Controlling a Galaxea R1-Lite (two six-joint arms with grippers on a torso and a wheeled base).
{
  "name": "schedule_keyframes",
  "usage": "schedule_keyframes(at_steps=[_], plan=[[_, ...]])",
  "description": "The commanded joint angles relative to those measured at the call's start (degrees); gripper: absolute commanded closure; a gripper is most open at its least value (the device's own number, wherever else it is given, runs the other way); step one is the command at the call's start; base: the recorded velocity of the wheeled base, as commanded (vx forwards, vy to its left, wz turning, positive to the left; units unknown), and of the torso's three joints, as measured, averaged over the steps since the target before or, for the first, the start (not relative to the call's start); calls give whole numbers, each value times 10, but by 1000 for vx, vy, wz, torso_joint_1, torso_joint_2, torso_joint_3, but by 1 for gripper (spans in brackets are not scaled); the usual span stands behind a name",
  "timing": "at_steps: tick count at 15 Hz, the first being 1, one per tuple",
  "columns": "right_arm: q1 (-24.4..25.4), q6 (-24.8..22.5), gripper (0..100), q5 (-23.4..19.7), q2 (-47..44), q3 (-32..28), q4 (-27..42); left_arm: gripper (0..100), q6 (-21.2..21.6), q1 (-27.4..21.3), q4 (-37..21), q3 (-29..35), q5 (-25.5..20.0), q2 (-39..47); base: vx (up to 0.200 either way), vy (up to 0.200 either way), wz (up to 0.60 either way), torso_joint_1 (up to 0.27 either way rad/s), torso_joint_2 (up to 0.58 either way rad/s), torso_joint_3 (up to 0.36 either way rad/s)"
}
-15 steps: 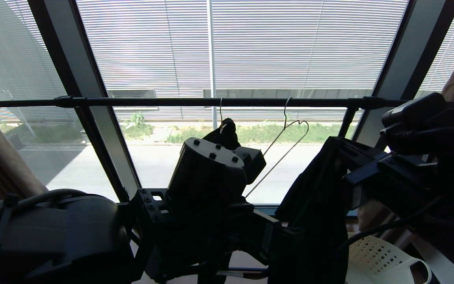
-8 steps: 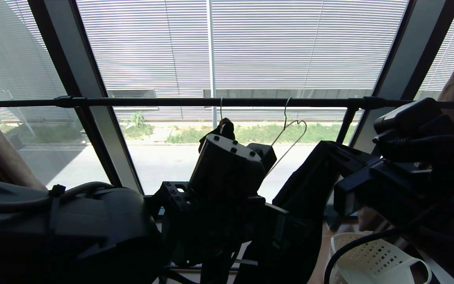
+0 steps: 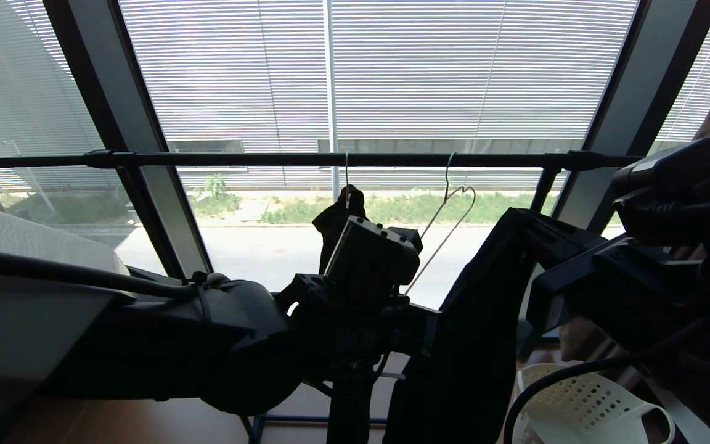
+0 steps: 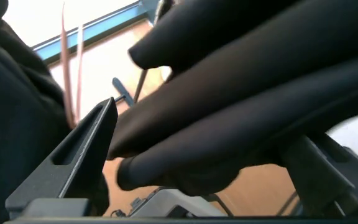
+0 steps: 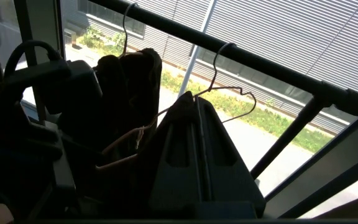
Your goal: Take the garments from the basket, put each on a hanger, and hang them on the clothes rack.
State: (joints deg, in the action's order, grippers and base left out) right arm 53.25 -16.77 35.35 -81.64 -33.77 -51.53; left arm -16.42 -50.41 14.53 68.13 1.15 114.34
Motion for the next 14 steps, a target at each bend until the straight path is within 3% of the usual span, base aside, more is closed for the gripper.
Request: schedule_keyframes(at_steps=[1, 8, 11, 14], plan=[[0, 0, 100, 0, 3, -1, -1, 0, 0, 1, 0, 1, 1, 16, 0, 0, 0, 0, 0, 0], [-1, 0, 100, 2, 4, 0, -1, 0, 0, 5, 1, -8, 3, 43, 0, 0, 0, 0, 0, 0], [-8, 0, 100, 2, 11, -1, 0, 0, 1, 11, 1, -63, 34, -17, 0, 0, 0, 0, 0, 0], [-8, -1, 100, 2, 17, -1, 0, 0, 2, 13, 1, -118, 38, -84, 0, 0, 0, 0, 0, 0]])
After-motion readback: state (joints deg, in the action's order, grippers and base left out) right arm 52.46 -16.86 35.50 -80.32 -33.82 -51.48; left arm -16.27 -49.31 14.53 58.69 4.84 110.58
